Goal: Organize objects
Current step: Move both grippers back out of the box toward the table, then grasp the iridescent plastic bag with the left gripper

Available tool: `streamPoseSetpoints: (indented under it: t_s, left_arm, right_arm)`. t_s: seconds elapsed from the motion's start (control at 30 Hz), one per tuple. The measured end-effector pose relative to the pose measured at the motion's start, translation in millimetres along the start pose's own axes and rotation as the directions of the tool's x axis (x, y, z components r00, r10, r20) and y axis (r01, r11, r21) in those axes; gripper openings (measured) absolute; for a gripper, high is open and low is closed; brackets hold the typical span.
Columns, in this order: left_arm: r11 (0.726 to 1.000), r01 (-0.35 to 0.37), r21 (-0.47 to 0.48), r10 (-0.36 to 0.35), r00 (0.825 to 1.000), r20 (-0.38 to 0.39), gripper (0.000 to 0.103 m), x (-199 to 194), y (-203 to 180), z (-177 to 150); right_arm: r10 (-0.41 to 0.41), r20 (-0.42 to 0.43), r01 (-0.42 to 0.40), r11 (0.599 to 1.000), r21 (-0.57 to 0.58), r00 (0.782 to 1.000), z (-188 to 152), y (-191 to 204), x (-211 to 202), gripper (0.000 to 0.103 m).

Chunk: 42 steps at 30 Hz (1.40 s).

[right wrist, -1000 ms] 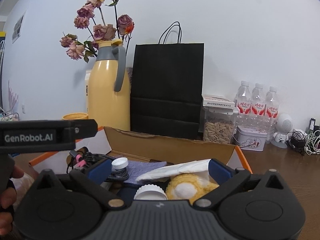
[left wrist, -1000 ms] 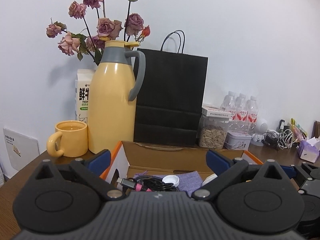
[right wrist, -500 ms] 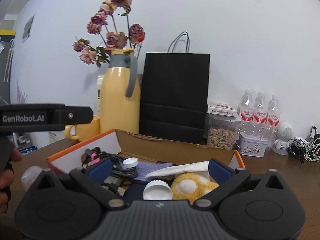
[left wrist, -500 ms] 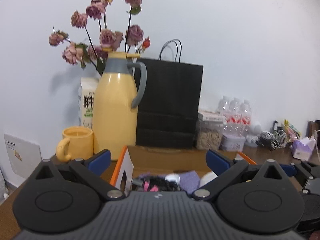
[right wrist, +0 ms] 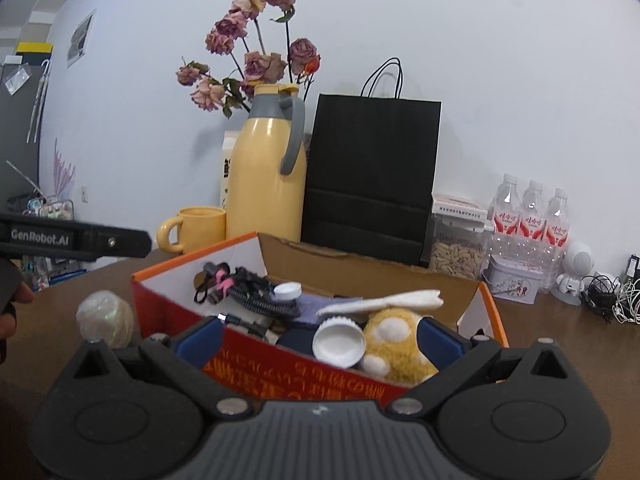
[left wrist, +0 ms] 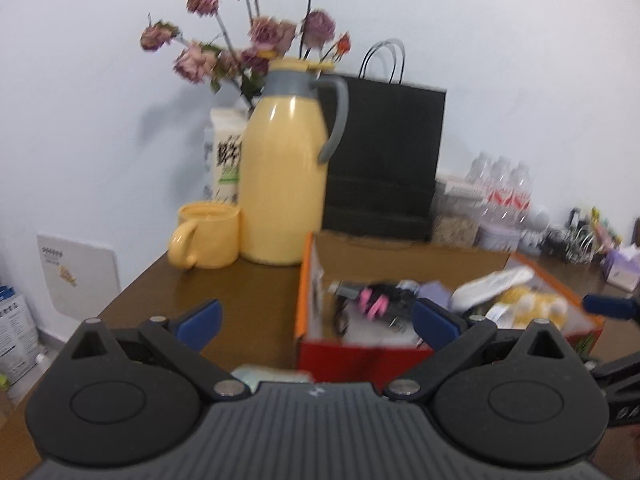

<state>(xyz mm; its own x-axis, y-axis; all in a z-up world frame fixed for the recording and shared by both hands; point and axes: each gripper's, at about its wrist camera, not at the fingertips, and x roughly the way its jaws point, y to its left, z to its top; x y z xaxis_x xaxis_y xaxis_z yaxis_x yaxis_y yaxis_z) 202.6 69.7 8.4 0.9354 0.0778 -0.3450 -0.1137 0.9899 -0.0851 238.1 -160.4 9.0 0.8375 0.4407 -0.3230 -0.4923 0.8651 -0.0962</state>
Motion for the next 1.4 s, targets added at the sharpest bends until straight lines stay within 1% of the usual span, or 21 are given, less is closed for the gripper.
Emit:
streamPoseSetpoints:
  t_s: [0.1, 0.33, 0.57, 0.73, 0.8, 0.83, 0.87, 0.9, 0.97, 1.07, 1.2, 1.33, 1.4]
  left_arm:
    - [1.000, -0.010, -0.003, 0.010, 0.999, -0.034, 0.103, 0, 8, -7]
    - [0.998, -0.044, -0.033, 0.041, 0.996, -0.084, 0.103, 1, 25, -18]
    - [0.997, -0.051, -0.051, 0.045, 0.992, -0.116, 0.103, 5, 31, -23]
    - [0.997, -0.060, -0.052, 0.049, 0.982, -0.183, 0.103, 20, 32, -28]
    - [0.997, -0.048, -0.057, 0.037, 0.982, -0.184, 0.098, 21, 33, -28]
    - [0.997, -0.045, -0.057, 0.034, 0.982, -0.187, 0.091, 21, 33, -29]
    - [0.997, -0.044, -0.056, 0.033, 0.980, -0.194, 0.082, 23, 33, -30]
    - [0.998, -0.042, -0.057, 0.029, 0.978, -0.208, 0.076, 25, 33, -31]
    - [0.997, -0.029, -0.066, 0.013, 0.973, -0.232, 0.051, 29, 33, -32]
    - [0.997, -0.016, -0.073, -0.001, 0.975, -0.223, 0.045, 28, 34, -32]
    - [0.996, -0.012, -0.086, -0.005, 0.979, -0.202, 0.045, 24, 36, -30]
    - [0.995, -0.007, -0.095, -0.010, 0.984, -0.179, 0.045, 19, 40, -28]
    - [0.995, -0.008, -0.097, -0.009, 0.986, -0.167, 0.045, 16, 43, -27]
  right_arm:
    - [0.002, -0.023, -0.002, 1.000, -0.002, 1.000, -6, 2, -3, 0.103]
    - [0.010, -0.084, -0.010, 1.000, -0.002, 0.996, -21, 8, -6, 0.103]
    - [0.007, -0.104, -0.008, 1.000, -0.004, 0.995, -28, 15, -10, 0.103]
    - [0.009, -0.097, -0.010, 1.000, -0.011, 0.995, -28, 19, -11, 0.103]
    - [0.007, -0.093, -0.009, 1.000, -0.012, 0.996, -29, 21, -11, 0.103]
    - [0.007, -0.090, -0.008, 1.000, -0.012, 0.996, -28, 22, -12, 0.103]
    - [0.008, -0.086, -0.009, 1.000, -0.012, 0.996, -28, 24, -12, 0.103]
    - [0.010, -0.081, -0.011, 1.000, -0.012, 0.997, -28, 25, -13, 0.103]
    - [0.014, -0.075, -0.015, 1.000, -0.012, 0.997, -26, 29, -13, 0.103]
    - [0.030, -0.072, -0.032, 0.999, -0.014, 0.997, -23, 38, -11, 0.103]
    - [0.051, -0.069, -0.053, 0.998, -0.020, 0.996, -18, 53, -9, 0.101]
    - [0.047, -0.093, -0.050, 0.998, -0.030, 0.995, -14, 69, -4, 0.096]
    - [0.040, -0.110, -0.044, 0.998, -0.038, 0.993, -13, 75, 0, 0.088]
